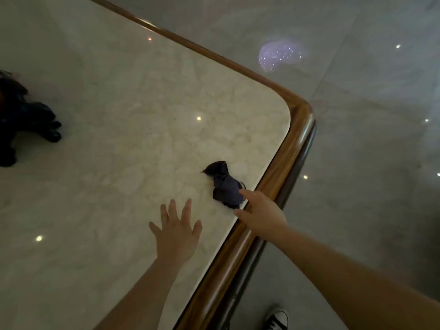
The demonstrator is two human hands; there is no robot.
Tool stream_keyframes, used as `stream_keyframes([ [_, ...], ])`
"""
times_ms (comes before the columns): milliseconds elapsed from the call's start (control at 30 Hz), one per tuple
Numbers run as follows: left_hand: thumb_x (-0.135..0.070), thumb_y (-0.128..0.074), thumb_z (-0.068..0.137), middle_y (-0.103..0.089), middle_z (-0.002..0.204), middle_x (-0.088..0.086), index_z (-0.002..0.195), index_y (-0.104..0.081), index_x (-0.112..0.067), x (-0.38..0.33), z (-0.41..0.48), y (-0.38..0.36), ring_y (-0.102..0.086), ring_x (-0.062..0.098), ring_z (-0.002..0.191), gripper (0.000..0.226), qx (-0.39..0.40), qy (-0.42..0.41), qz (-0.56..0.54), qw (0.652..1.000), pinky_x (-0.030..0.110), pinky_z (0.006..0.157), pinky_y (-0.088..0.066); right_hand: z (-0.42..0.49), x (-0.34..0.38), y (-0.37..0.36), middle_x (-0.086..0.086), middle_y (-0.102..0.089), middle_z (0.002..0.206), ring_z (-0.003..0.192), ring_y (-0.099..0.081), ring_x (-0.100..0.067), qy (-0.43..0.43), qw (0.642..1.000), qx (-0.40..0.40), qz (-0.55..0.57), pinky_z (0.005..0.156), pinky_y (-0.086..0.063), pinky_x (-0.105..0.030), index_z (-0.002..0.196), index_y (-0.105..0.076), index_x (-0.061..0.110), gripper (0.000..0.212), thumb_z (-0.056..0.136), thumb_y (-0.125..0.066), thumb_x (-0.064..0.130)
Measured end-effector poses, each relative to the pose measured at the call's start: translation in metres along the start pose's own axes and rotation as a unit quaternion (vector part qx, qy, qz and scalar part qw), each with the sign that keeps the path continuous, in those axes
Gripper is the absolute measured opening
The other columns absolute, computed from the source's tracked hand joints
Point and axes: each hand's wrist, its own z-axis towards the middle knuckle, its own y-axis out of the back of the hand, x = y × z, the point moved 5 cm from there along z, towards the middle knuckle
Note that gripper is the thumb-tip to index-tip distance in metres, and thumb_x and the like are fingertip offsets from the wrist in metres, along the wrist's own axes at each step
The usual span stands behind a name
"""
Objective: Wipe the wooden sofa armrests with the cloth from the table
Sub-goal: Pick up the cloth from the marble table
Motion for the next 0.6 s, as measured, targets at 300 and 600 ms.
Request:
stream_keyframes([
  [300,-0.074,-0.023,0.090,-0.001,0.163,0.020,0.156,-0.003,-0.035,0.004,0.026,-0.059,0.003,0.044,0.148,0.079,-0.041,-0.018,0.045,0.998,0.079,0.104,-0.005,0.081,0.012,-0.038,0.012,-0.006,0.166,0.149,-0.008,-0.022,0.079,0.991,-0.013,-0.107,0.110,-0.039,-0.046,0.156,-0.011,0.042,0.074,0.096,-0.053,0.054],
  [600,-0.076,-0.022,0.090,-0.003,0.163,0.021,0.156,-0.003,-0.033,0.005,0.027,-0.062,0.005,0.044,0.149,0.081,-0.066,-0.027,0.046,0.996,0.079,0.105,-0.004,0.097,0.007,-0.066,-0.011,-0.027,0.153,0.123,-0.037,-0.039,0.090,0.973,-0.034,-0.210,0.101,-0.039,-0.048,0.136,-0.043,0.026,0.047,0.092,-0.059,0.023],
])
